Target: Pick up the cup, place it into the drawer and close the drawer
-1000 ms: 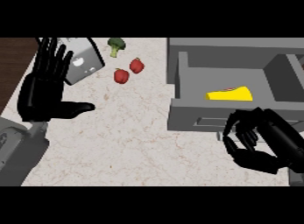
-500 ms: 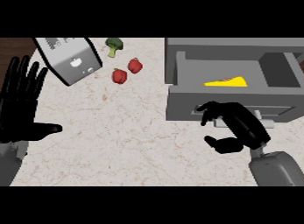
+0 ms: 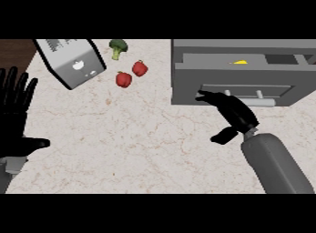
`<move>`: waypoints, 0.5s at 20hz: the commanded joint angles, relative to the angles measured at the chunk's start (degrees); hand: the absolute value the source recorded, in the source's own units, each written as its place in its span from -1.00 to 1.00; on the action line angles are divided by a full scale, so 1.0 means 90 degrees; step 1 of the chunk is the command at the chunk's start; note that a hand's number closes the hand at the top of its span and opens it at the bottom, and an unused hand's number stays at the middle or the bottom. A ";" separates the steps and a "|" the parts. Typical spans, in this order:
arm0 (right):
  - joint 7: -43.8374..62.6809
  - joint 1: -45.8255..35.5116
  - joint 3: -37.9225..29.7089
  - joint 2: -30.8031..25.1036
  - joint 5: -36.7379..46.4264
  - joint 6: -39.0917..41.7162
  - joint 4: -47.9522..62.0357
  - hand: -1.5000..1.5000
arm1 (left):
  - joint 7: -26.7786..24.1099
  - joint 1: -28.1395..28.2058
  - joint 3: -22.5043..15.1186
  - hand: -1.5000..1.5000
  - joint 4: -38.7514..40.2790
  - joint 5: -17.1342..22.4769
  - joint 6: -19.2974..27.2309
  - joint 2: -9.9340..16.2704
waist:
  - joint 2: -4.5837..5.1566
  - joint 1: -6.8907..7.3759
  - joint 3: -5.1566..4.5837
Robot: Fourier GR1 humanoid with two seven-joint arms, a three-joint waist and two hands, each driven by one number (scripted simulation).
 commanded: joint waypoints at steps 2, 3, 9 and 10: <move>-0.0655 -0.0945 -0.0396 0.0366 0.0101 -0.0623 0.1949 -1.00 | 0.0166 0.0066 0.0214 -1.00 0.0066 -0.0081 -0.0353 -0.0080 | 0.0026 0.0021 0.0010; -0.0663 -0.1419 -0.0740 -0.0157 -0.0271 0.0214 0.1936 -1.00 | 0.0103 0.0493 0.0083 -1.00 -0.0453 -0.0161 -0.0157 -0.0083 | 0.0024 0.0090 0.0012; -0.1271 -0.2344 -0.1173 -0.0168 -0.0259 -0.0159 0.3729 -1.00 | 0.0144 0.0369 0.0686 -1.00 0.0198 0.0197 -0.1065 0.0182 | 0.0079 0.0181 0.0013; -0.1526 -0.2494 -0.1213 -0.0279 -0.0209 -0.0228 0.4031 -1.00 | 0.0191 0.0243 0.0511 -1.00 0.0106 0.0040 -0.0837 -0.0033 | 0.0081 0.0163 0.0015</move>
